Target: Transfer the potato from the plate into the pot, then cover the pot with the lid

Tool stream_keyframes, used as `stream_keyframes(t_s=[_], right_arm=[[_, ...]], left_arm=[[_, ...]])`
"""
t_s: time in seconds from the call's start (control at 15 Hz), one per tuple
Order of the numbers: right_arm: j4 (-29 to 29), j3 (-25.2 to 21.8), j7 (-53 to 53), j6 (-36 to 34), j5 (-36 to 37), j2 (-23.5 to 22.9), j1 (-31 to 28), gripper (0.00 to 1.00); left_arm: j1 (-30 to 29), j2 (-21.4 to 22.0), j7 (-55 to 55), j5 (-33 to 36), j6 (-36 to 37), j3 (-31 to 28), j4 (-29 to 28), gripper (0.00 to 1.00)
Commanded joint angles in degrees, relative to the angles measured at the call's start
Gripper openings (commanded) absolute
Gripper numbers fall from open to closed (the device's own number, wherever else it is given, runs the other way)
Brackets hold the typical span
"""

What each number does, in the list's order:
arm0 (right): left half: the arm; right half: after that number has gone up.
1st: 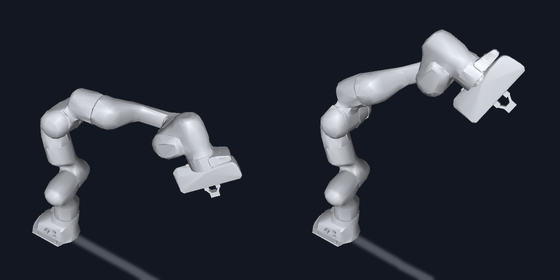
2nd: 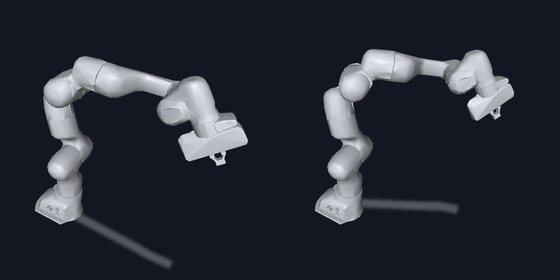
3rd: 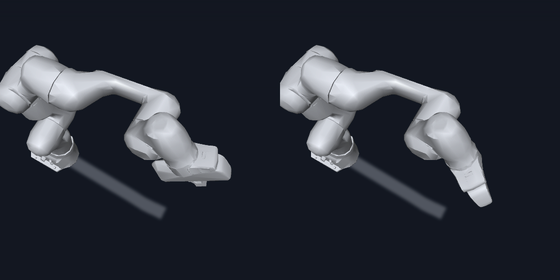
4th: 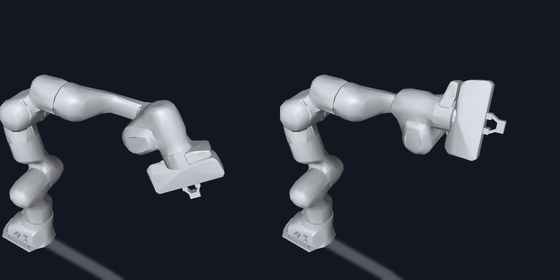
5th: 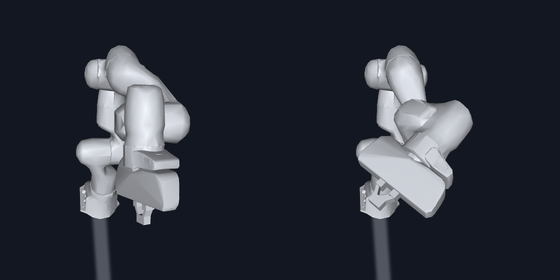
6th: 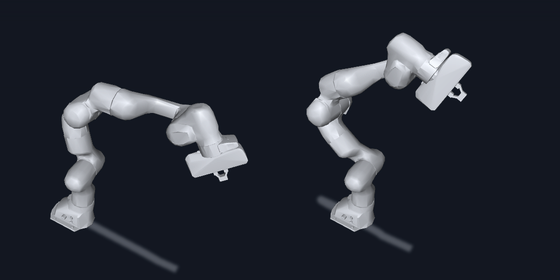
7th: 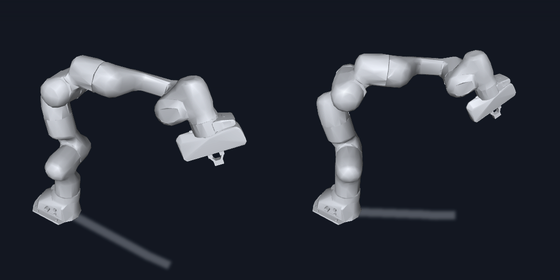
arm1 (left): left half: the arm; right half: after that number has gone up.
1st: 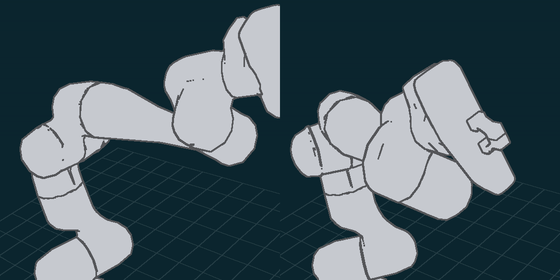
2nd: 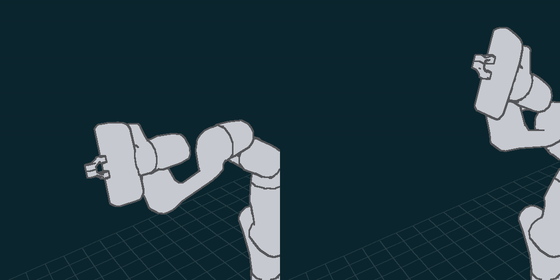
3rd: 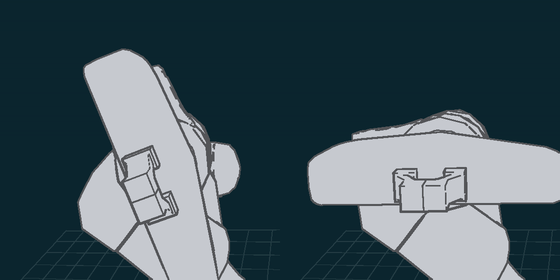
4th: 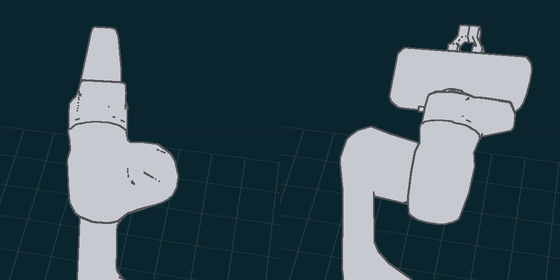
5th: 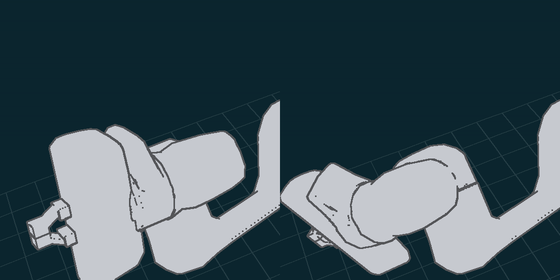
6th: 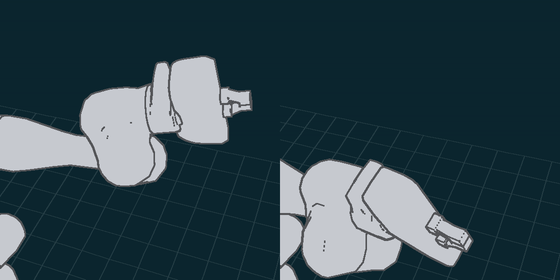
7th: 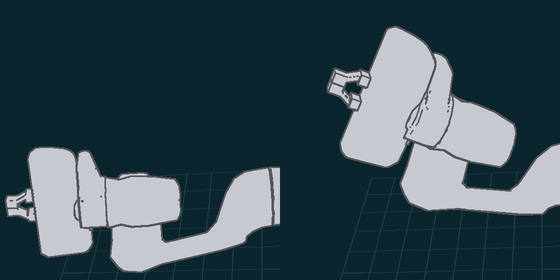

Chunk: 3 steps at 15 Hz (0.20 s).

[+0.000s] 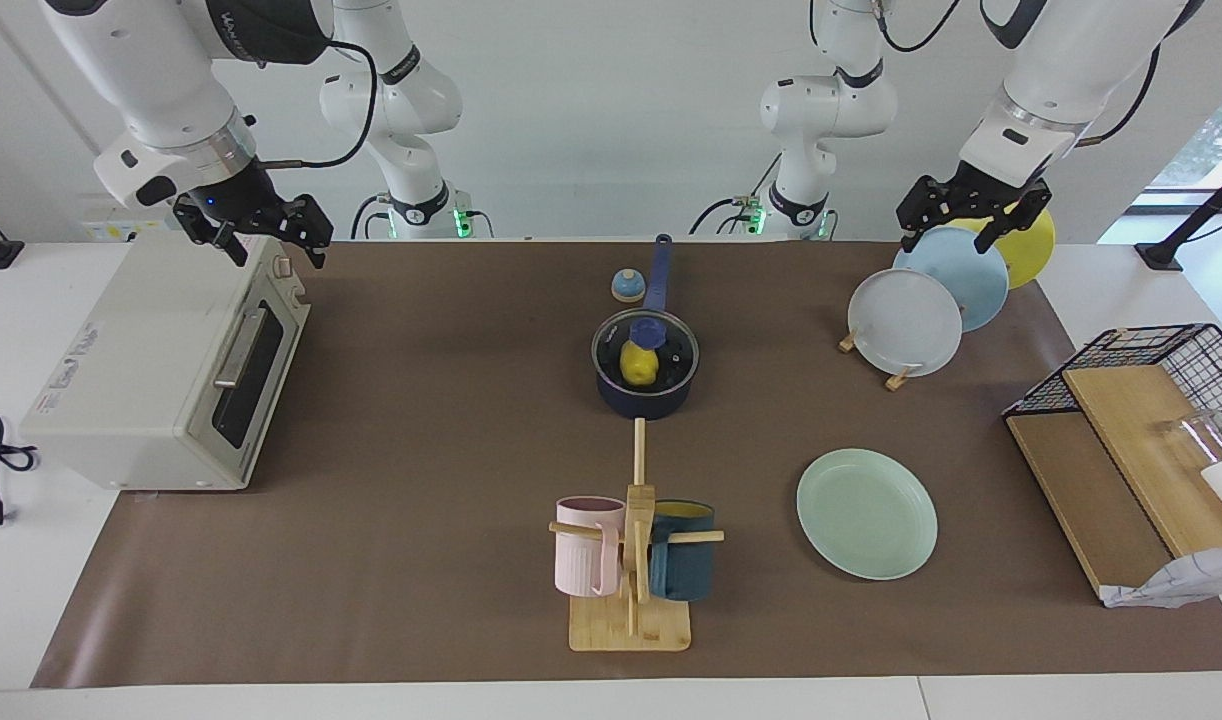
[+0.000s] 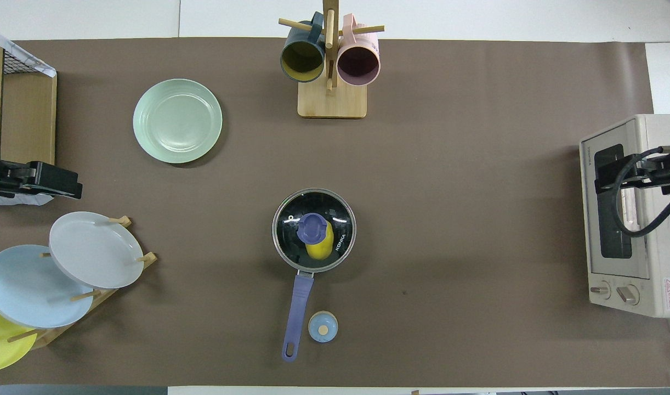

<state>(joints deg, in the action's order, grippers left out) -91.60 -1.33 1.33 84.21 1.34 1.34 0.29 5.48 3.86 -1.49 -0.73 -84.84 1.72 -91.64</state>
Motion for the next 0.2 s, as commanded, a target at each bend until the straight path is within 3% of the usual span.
stream_keyframes(t_s=[0.0,0.13], right_arm=[[-1.12,0.62,-1.51,0.78,-0.11,0.94,-0.82,1.00],[-1.12,0.62,-1.60,0.78,-0.11,0.94,-0.82,1.00]], left_arm=[[-0.56,0.62,0.35,0.29,0.20,0.30,-0.30,1.00],[-0.56,0.62,0.35,0.29,0.20,0.30,-0.30,1.00]])
